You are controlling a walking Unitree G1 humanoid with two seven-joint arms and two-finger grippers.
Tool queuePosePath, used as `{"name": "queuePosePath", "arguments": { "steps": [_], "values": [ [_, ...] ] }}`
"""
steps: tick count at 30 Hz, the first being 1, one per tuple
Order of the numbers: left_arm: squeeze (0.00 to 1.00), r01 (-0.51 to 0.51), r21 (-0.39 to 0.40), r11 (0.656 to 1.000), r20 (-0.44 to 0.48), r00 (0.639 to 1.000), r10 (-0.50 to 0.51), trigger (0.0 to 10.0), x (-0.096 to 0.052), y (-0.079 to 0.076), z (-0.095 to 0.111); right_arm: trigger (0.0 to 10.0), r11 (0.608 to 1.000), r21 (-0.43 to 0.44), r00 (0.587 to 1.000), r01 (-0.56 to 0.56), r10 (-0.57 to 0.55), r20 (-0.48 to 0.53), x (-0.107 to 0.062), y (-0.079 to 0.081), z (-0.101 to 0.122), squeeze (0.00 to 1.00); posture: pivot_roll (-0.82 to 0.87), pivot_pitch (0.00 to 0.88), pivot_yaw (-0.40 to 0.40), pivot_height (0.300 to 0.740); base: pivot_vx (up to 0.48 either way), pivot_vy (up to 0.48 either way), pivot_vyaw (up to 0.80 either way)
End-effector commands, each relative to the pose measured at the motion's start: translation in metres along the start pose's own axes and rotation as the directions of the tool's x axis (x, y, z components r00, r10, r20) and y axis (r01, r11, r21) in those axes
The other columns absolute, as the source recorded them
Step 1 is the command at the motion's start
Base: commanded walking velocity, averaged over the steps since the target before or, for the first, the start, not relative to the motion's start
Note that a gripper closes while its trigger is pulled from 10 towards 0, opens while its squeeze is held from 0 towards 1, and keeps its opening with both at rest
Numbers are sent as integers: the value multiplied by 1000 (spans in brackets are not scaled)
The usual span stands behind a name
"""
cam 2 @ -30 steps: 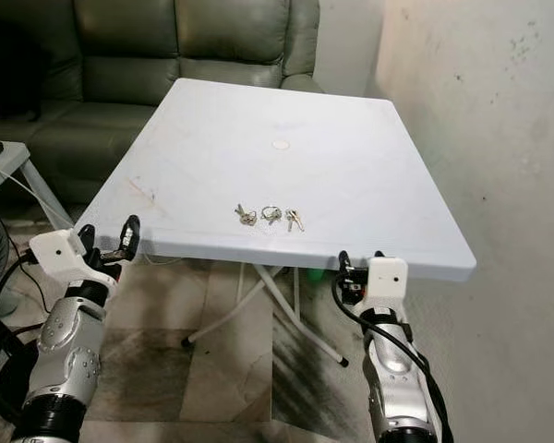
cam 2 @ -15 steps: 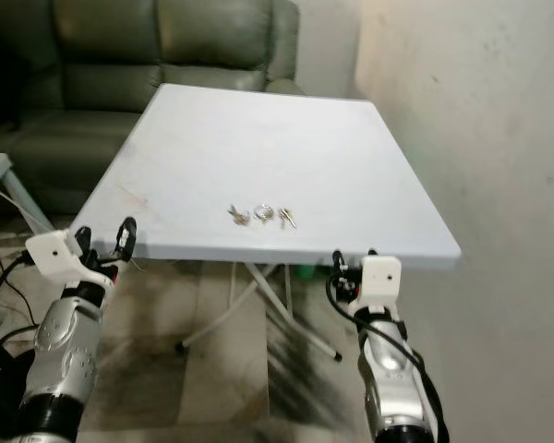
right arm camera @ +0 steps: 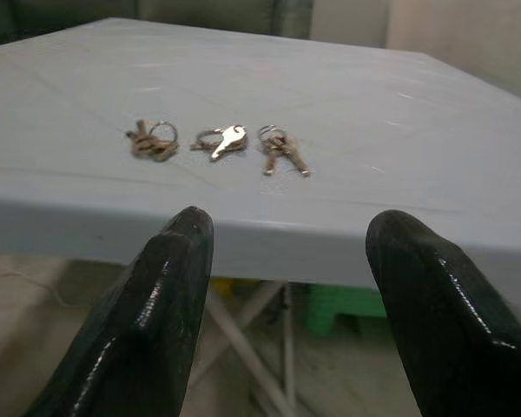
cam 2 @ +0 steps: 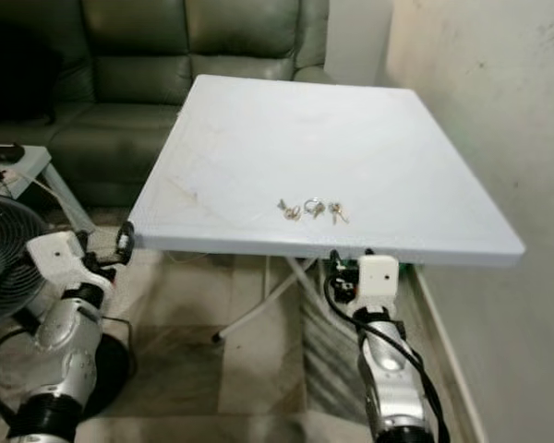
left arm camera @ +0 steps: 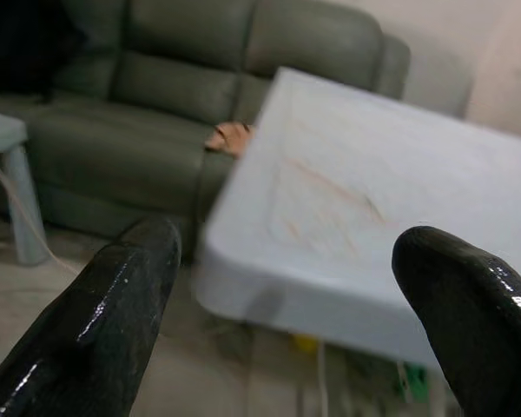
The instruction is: Hang keys on a hook
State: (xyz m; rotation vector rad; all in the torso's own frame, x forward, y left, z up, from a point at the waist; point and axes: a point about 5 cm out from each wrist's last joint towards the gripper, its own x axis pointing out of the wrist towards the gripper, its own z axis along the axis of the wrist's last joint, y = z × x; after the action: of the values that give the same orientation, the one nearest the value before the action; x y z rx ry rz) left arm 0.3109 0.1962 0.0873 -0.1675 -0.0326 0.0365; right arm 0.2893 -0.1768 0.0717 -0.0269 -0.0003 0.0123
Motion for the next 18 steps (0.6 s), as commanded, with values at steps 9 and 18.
{"name": "queuePosePath", "arguments": {
  "steps": [9, 18],
  "values": [
    [0, 139, 206, 969, -19, 990, -138, 10000, -8, -17, -1, 10000, 999, -24, 999, -38, 38, 16, -1, -2, 6, 0, -20, 0, -24, 740, 0, 0, 0],
    [0, 225, 212, 951, -13, 974, -227, 10000, -16, -30, -1, 10000, 997, -41, 997, -70, 71, 22, 1, -2, 9, 0, -15, 0, -26, 740, 0, 0, 0]
  ]
}}
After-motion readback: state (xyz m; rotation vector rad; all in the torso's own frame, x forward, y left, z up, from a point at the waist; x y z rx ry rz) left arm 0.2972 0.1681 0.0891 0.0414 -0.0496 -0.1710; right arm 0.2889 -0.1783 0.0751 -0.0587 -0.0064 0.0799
